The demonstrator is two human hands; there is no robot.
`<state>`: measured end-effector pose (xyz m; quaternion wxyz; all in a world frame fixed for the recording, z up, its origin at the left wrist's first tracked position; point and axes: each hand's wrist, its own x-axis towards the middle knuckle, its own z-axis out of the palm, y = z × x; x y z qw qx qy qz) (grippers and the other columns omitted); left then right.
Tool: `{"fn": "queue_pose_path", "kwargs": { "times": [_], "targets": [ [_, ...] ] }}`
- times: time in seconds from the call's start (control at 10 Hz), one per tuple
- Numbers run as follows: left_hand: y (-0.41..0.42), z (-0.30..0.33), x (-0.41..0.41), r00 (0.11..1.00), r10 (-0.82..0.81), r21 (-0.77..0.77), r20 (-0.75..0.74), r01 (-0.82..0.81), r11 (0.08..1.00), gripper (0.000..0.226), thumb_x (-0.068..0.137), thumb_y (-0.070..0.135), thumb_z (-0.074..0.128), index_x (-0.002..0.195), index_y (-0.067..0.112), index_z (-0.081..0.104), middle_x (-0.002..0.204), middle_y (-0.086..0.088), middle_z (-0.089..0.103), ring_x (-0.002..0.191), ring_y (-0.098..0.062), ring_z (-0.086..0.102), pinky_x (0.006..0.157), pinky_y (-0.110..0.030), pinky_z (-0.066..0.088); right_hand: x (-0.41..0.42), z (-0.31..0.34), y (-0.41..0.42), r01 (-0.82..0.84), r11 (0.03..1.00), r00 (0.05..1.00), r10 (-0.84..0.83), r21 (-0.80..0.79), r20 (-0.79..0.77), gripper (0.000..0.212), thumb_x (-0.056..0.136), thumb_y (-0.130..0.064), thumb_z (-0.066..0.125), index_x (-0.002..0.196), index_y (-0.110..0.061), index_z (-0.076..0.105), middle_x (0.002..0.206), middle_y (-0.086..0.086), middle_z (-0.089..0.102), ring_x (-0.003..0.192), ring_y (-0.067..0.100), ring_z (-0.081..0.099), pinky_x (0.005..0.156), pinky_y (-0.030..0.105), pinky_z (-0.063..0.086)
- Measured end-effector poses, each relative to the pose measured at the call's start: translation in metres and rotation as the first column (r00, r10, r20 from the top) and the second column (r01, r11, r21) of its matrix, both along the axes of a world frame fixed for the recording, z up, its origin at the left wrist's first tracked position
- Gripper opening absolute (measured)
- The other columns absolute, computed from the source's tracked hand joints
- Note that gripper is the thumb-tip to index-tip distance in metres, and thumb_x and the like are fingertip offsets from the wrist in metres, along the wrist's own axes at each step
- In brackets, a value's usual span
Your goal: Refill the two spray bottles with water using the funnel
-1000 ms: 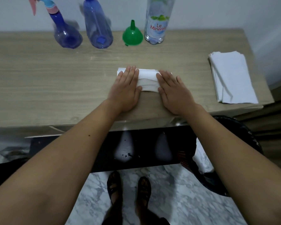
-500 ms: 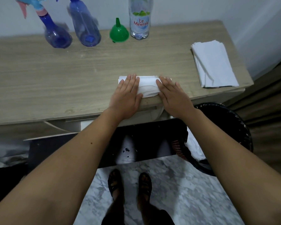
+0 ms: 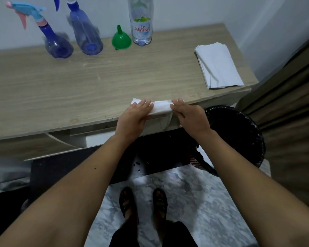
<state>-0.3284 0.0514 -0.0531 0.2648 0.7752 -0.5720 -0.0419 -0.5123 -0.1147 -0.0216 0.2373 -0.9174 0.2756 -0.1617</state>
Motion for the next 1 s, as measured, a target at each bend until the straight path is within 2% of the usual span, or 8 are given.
{"fn": "queue_pose_path", "kwargs": {
  "times": [0.1, 0.2, 0.3, 0.4, 0.5, 0.7, 0.9, 1.0],
  "targets": [
    [0.005, 0.007, -0.010, 0.996, 0.077, -0.052, -0.055, -0.080, 0.995, 0.041, 0.099, 0.029, 0.049, 0.131, 0.025, 0.075, 0.141, 0.002, 0.069, 0.134, -0.021, 0.064, 0.114, -0.044, 0.050, -0.015, 0.006, 0.009, 0.072, 0.996, 0.997, -0.073, 0.050, 0.021, 0.022, 0.095, -0.018, 0.073, 0.116, -0.017, 0.081, 0.114, 0.003, 0.080, 0.108, 0.023, 0.076, 0.097, 0.038, 0.060],
    [0.001, 0.019, -0.025, 0.996, 0.067, -0.085, -0.057, -0.071, 0.994, 0.031, 0.092, 0.033, 0.061, 0.116, 0.031, 0.082, 0.121, 0.003, 0.079, 0.111, -0.020, 0.076, 0.089, -0.036, 0.061, -0.041, 0.003, 0.014, 0.113, 0.992, 0.992, -0.115, 0.052, 0.049, 0.017, 0.094, -0.015, 0.075, 0.109, -0.014, 0.083, 0.100, 0.003, 0.082, 0.089, 0.021, 0.078, 0.084, 0.041, 0.063],
    [-0.009, 0.025, -0.049, 0.999, -0.037, -0.053, -0.006, 0.036, 0.998, 0.031, 0.089, 0.038, 0.062, 0.112, 0.036, 0.083, 0.104, 0.007, 0.082, 0.089, -0.021, 0.079, 0.066, -0.029, 0.059, -0.071, 0.003, 0.012, 0.179, 0.983, 0.981, -0.182, 0.051, 0.062, 0.014, 0.093, -0.012, 0.077, 0.105, -0.009, 0.083, 0.093, 0.006, 0.081, 0.084, 0.023, 0.077, 0.080, 0.039, 0.063],
    [-0.026, 0.024, -0.076, 0.995, -0.095, 0.004, -0.005, 0.096, 0.995, 0.027, 0.089, 0.031, 0.070, 0.113, 0.034, 0.082, 0.103, 0.003, 0.082, 0.087, -0.026, 0.079, 0.069, -0.034, 0.060, -0.105, 0.005, 0.007, 0.254, 0.966, 0.967, -0.255, 0.055, 0.007, 0.014, 0.091, -0.010, 0.078, 0.105, -0.010, 0.083, 0.092, 0.006, 0.079, 0.083, 0.023, 0.075, 0.078, 0.020, 0.051],
    [-0.049, 0.023, -0.105, 0.987, -0.143, 0.070, -0.074, 0.149, 0.986, 0.023, 0.093, 0.024, 0.074, 0.114, 0.028, 0.080, 0.099, -0.003, 0.082, 0.086, -0.033, 0.076, 0.071, -0.036, 0.054, -0.140, 0.005, 0.002, 0.320, 0.945, 0.948, -0.319, 0.063, -0.018, 0.014, 0.092, -0.012, 0.078, 0.106, -0.013, 0.082, 0.094, 0.004, 0.078, 0.085, 0.021, 0.074, 0.079, 0.021, 0.054],
    [-0.094, 0.011, -0.156, 0.943, -0.252, 0.097, -0.220, 0.278, 0.956, 0.014, 0.097, 0.026, 0.074, 0.110, 0.023, 0.078, 0.100, -0.001, 0.081, 0.091, -0.029, 0.075, 0.076, -0.037, 0.055, -0.207, -0.005, -0.003, 0.459, 0.885, 0.888, -0.457, 0.079, -0.045, 0.009, 0.096, -0.018, 0.075, 0.105, -0.015, 0.078, 0.098, 0.002, 0.074, 0.091, 0.019, 0.071, 0.083, 0.041, 0.060],
    [-0.120, -0.004, -0.191, 0.910, -0.326, 0.111, -0.257, 0.363, 0.925, 0.016, 0.094, 0.028, 0.077, 0.109, 0.022, 0.077, 0.104, 0.000, 0.079, 0.095, -0.026, 0.075, 0.081, -0.040, 0.057, -0.251, -0.024, -0.006, 0.537, 0.839, 0.843, -0.533, 0.081, -0.066, 0.010, 0.095, -0.016, 0.075, 0.104, -0.013, 0.078, 0.105, 0.003, 0.071, 0.096, 0.017, 0.068, 0.084, 0.022, 0.051],
    [-0.127, -0.014, -0.203, 0.910, -0.319, 0.117, -0.266, 0.359, 0.926, 0.025, 0.092, 0.029, 0.080, 0.115, 0.022, 0.074, 0.109, 0.001, 0.077, 0.100, -0.024, 0.072, 0.086, -0.040, 0.056, -0.263, -0.040, -0.007, 0.571, 0.817, 0.821, -0.568, 0.078, -0.051, 0.016, 0.096, -0.015, 0.073, 0.110, -0.012, 0.078, 0.108, 0.004, 0.073, 0.101, 0.022, 0.069, 0.087, 0.033, 0.057]
  ]
}}
